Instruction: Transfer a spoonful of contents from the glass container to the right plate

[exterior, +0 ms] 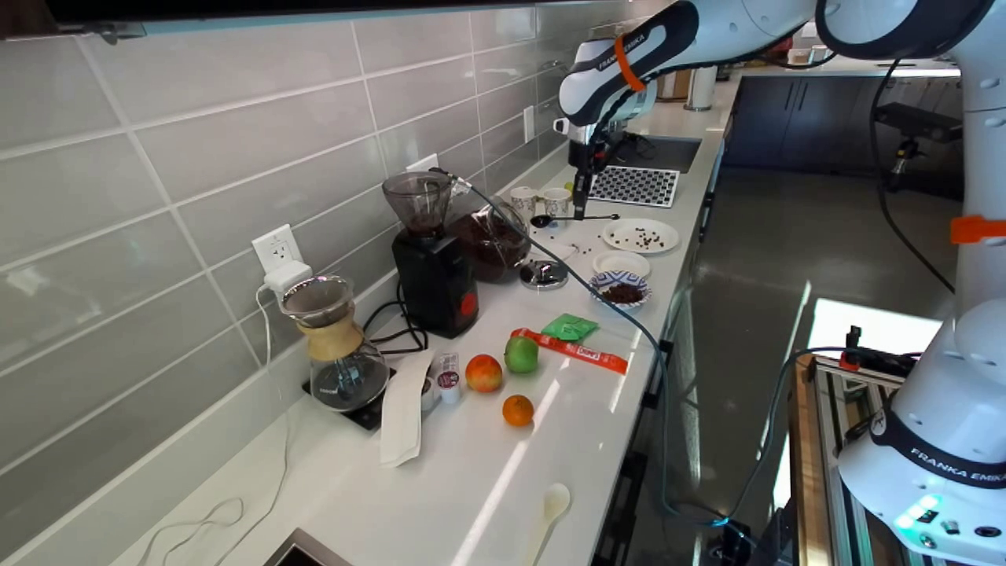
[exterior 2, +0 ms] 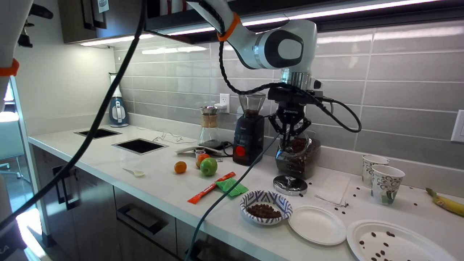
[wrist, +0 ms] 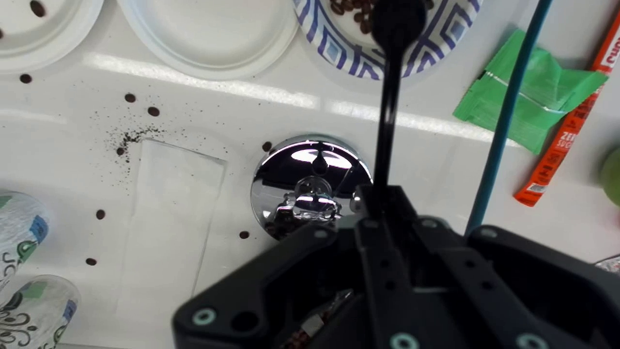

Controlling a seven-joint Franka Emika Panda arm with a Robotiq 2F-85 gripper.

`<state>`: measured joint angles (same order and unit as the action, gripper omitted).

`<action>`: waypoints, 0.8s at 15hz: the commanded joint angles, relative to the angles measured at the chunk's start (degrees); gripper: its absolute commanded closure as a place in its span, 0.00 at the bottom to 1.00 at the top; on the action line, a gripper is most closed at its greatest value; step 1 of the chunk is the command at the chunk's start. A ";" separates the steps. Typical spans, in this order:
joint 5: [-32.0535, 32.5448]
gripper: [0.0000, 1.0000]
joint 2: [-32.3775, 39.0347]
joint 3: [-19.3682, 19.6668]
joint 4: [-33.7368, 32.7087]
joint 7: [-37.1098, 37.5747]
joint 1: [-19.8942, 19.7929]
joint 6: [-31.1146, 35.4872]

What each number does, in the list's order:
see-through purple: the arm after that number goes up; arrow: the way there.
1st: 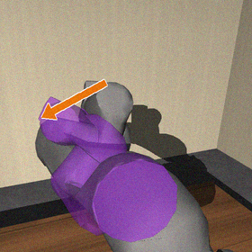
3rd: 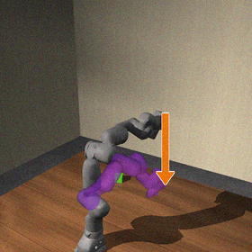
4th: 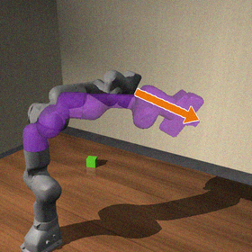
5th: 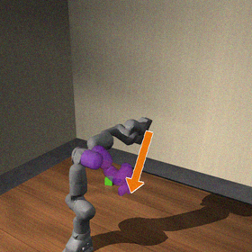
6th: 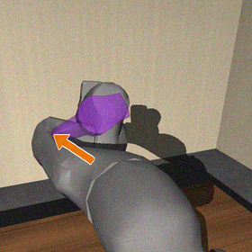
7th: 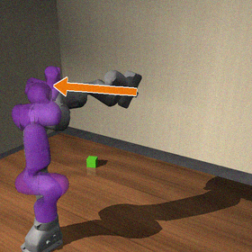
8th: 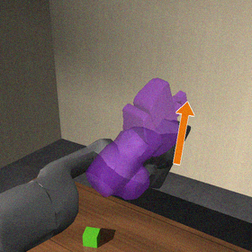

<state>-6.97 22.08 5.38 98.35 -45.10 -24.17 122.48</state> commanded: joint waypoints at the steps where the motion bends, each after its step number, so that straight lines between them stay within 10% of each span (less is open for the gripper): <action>1: 2.21 0.98 1.08 1.51 -0.49 0.25 1.88 4.30; 12: 16.53 0.98 10.36 2.00 -9.76 0.97 6.35 7.95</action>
<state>6.15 29.55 6.40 91.44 -45.04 -19.25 128.36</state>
